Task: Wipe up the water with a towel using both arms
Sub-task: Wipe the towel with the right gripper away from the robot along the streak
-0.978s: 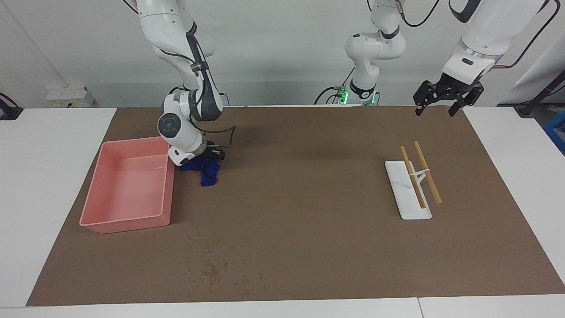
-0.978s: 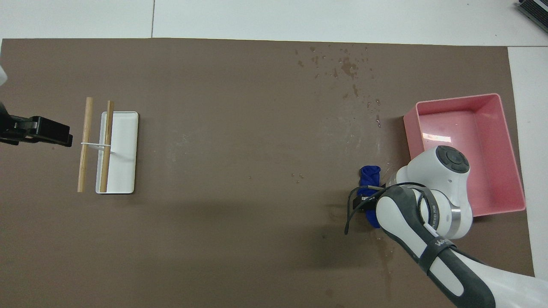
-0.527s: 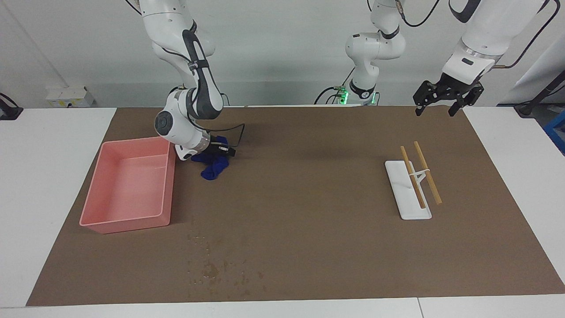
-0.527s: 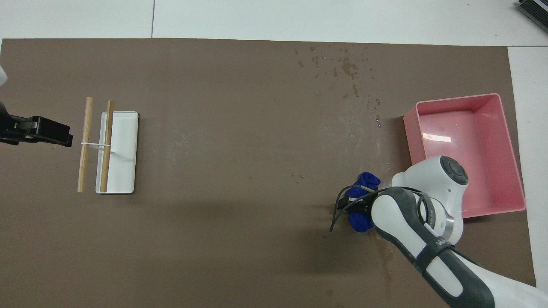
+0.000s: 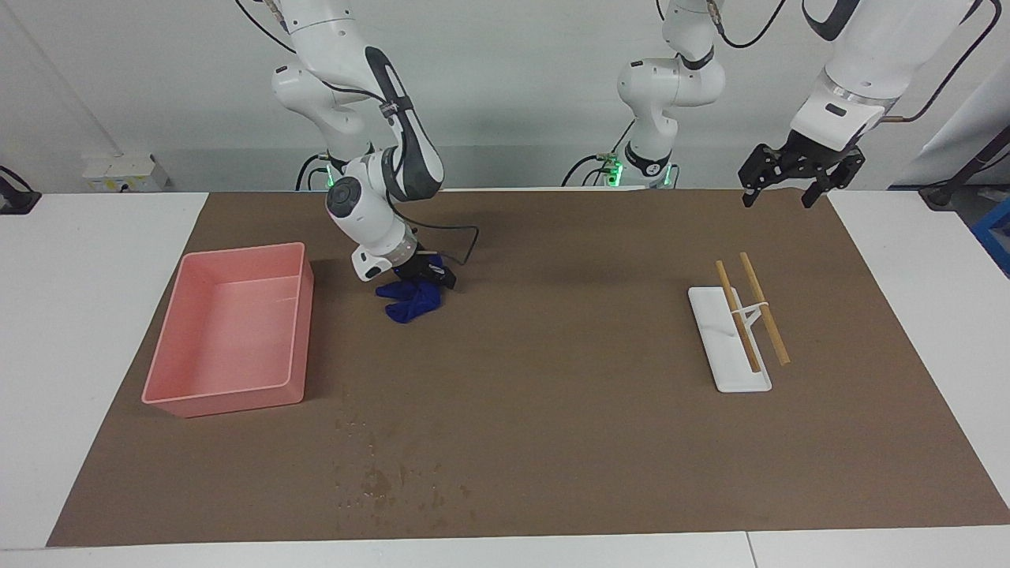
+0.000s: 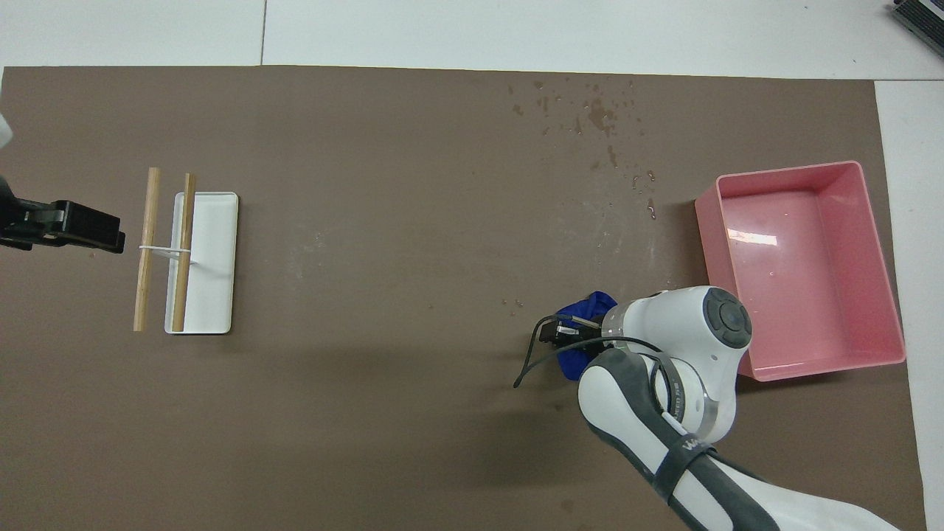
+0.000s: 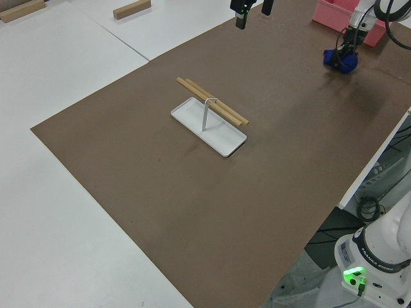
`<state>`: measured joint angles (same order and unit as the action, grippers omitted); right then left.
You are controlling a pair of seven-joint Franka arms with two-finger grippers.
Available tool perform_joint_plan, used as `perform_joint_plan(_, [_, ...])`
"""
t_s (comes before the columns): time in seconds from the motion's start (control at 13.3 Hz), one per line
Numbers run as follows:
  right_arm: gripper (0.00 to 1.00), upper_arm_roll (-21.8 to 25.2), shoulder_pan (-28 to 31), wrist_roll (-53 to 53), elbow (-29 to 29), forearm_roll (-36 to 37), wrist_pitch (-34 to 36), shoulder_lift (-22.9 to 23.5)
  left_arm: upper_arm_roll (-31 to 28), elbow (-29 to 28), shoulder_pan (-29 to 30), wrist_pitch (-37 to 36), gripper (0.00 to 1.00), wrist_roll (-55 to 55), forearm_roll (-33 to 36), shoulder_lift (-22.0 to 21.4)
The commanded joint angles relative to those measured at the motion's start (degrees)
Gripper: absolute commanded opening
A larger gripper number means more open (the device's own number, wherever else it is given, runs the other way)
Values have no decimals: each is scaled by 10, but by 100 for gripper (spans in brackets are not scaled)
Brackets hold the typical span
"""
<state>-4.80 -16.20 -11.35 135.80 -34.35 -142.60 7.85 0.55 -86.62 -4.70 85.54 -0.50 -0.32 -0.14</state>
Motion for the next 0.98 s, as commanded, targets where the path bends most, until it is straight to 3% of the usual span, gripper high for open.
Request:
perform_joint_plan(0.0, [0,0,64,110,-69,-6,-6,46,0,-12,2,-5,100,-5,-6,-12])
perform_joint_plan(0.23, [0,1,112,224,-129,15,-8,90,0,-12,3,-5,100,-5,-6,-12])
perform_joint_plan(0.75, [0,0,126,257,-268,103,-32,188,-1,-12,3,-5,100,-5,-6,-12])
perform_joint_plan(0.9, [0,1,129,256,-315,181,3,200,0,-12,2,-5,100,-5,-6,-12])
